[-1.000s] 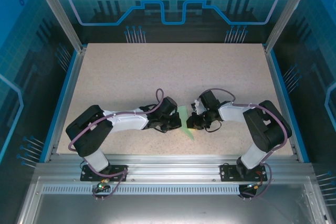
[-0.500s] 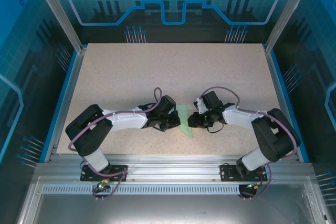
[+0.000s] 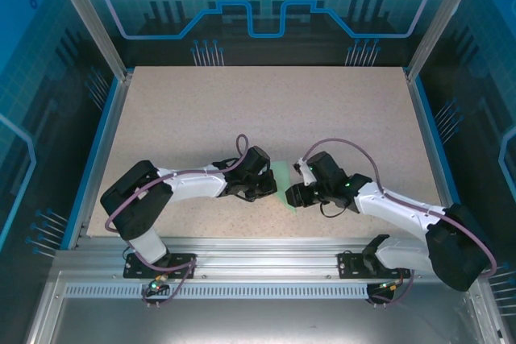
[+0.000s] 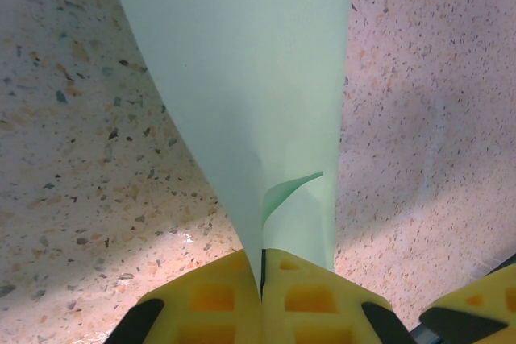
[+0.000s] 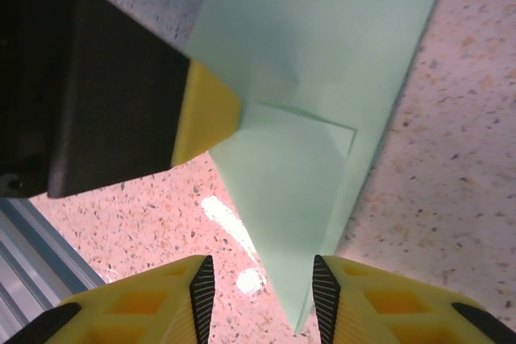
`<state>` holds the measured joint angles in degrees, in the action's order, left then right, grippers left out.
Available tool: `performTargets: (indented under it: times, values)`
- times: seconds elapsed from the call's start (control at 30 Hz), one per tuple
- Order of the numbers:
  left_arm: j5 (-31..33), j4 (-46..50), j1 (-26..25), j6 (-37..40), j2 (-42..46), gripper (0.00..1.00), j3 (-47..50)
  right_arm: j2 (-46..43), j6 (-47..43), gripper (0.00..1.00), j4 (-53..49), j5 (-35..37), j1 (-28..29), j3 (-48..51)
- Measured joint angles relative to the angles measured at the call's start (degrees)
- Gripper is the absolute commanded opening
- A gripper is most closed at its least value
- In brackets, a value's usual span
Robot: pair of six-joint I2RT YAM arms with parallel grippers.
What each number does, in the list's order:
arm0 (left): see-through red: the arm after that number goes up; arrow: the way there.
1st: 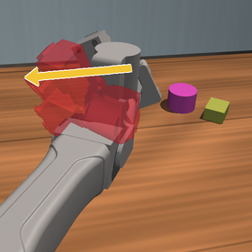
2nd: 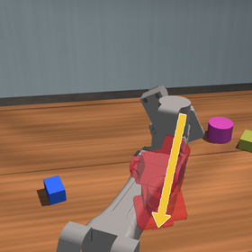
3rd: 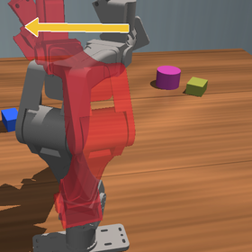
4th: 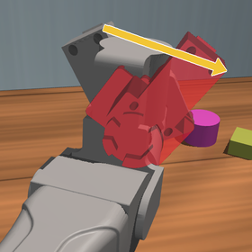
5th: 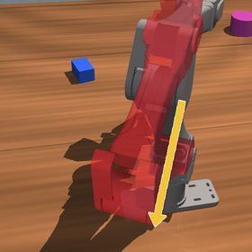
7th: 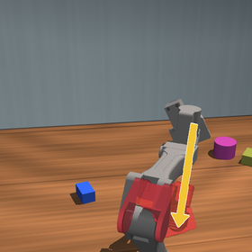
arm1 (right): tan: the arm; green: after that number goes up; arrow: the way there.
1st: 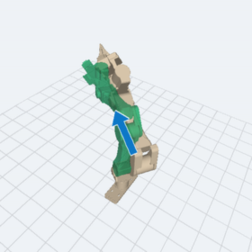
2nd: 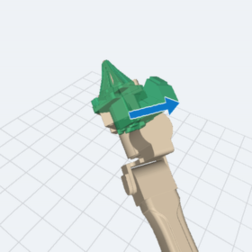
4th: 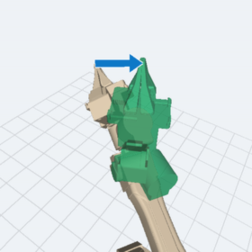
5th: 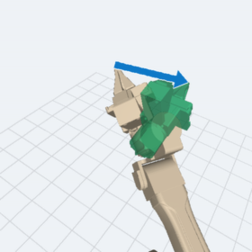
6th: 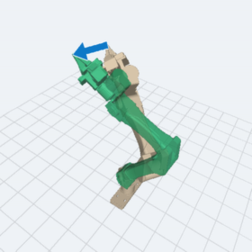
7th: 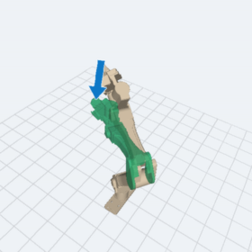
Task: Fold a paper plane with a square sheet of paper (pick it up from the middle)
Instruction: Fold the wing for the fifth time at the center of the table.
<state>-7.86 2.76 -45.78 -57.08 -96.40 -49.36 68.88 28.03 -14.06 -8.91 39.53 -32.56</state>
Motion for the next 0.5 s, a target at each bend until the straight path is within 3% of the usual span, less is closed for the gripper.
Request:
performTargets:
  times: [0.5]
  values:
    - [-1.03, 0.02, 0.0, -0.04, 0.0, 0.01, -0.11, 2.23, -6.43, 0.48, 11.72, 13.14, 12.22, 5.68]
